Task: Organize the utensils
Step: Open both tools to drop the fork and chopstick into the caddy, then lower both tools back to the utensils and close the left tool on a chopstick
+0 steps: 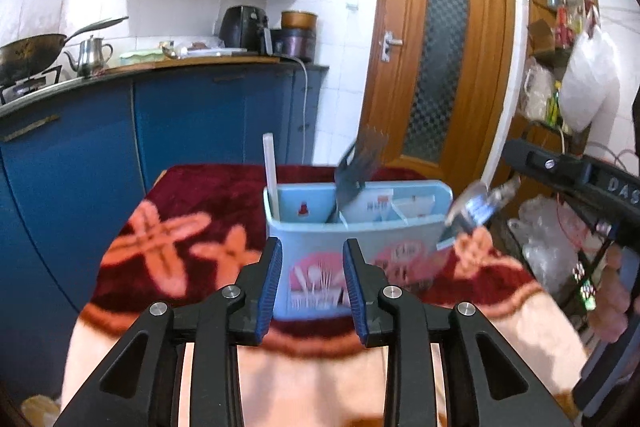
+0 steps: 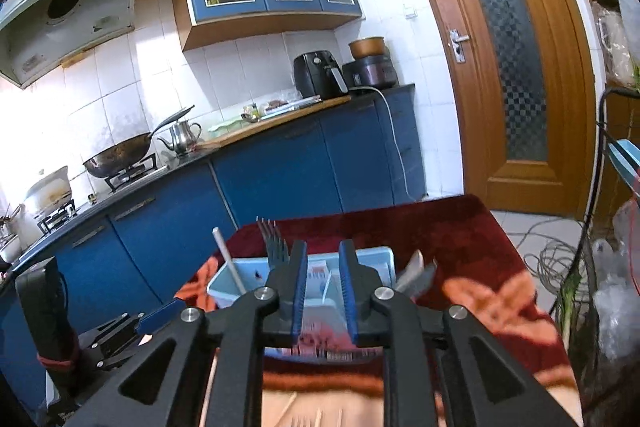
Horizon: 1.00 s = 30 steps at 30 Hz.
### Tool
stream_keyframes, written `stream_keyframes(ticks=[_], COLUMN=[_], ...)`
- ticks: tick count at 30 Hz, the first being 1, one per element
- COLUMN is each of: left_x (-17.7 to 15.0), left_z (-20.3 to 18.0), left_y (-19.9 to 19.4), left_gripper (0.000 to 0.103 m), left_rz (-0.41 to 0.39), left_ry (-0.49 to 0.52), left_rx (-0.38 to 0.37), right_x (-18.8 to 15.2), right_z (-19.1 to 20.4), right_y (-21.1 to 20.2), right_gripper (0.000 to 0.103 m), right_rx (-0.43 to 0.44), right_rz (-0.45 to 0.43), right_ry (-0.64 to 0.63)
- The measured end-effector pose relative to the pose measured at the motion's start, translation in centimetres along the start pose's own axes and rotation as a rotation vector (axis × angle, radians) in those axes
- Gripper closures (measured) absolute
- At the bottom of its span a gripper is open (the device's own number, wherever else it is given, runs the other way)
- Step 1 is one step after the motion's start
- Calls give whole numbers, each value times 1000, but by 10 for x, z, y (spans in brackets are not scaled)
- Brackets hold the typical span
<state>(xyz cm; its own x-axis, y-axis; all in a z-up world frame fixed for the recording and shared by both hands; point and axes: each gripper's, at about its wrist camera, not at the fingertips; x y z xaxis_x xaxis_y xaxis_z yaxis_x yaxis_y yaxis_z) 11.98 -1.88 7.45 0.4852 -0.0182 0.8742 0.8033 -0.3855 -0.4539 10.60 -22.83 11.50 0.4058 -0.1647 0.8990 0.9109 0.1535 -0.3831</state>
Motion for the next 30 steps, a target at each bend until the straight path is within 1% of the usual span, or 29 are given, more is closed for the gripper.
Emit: stream_keyframes(ticks=[3, 4, 5, 6, 8, 16, 24, 27, 29, 30], left_x=[-6, -8, -10, -13, -18, -43, -65, -70, -73, -73], left_z=[-3, -3, -4, -5, -8, -18, -34, -37, -38, -39], left_y=[-5, -8, -10, -12, -15, -18, -5, 4, 13, 17], left_gripper=[71, 71, 70, 70, 67, 67, 65, 65, 62, 62], left_rz=[44, 54, 60, 69, 89, 183, 286, 317, 339, 349], left_ry=[-5, -9, -9, -6, -2, 1, 33, 29, 18, 18], left_rx=[9, 7, 5, 3, 1, -22, -35, -44, -56, -56], right_x=[-9, -13, -18, -20, -29, -60, -92, -101, -107, -109], right_z=[-2, -3, -4, -5, -8, -15, -33, -40, -45, -47], right_y=[-12, -15, -18, -19, -23, -35, -42, -42, -41, -40], right_gripper=[83, 82, 77, 76, 76, 75, 68, 64, 61, 61], right_rx=[-6, -2, 12, 22, 29, 3, -24, -36, -36, -37], right_rz=[30, 44, 69, 85, 120, 201, 250, 264, 278, 283], right_ry=[3, 5, 6, 10, 18, 9, 30, 33, 40, 43])
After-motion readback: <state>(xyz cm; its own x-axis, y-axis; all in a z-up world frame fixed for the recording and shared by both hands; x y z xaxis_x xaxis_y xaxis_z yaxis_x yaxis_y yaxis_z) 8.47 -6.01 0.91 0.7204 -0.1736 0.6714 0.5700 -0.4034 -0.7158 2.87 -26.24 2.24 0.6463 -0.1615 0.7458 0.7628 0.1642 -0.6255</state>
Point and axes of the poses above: each gripper's, at about its wrist camera, not at the fingertips, and y roughly the way its jaws point, z to its left, x to its top, and after that the axes turned 8 degrees about -x, right-handed
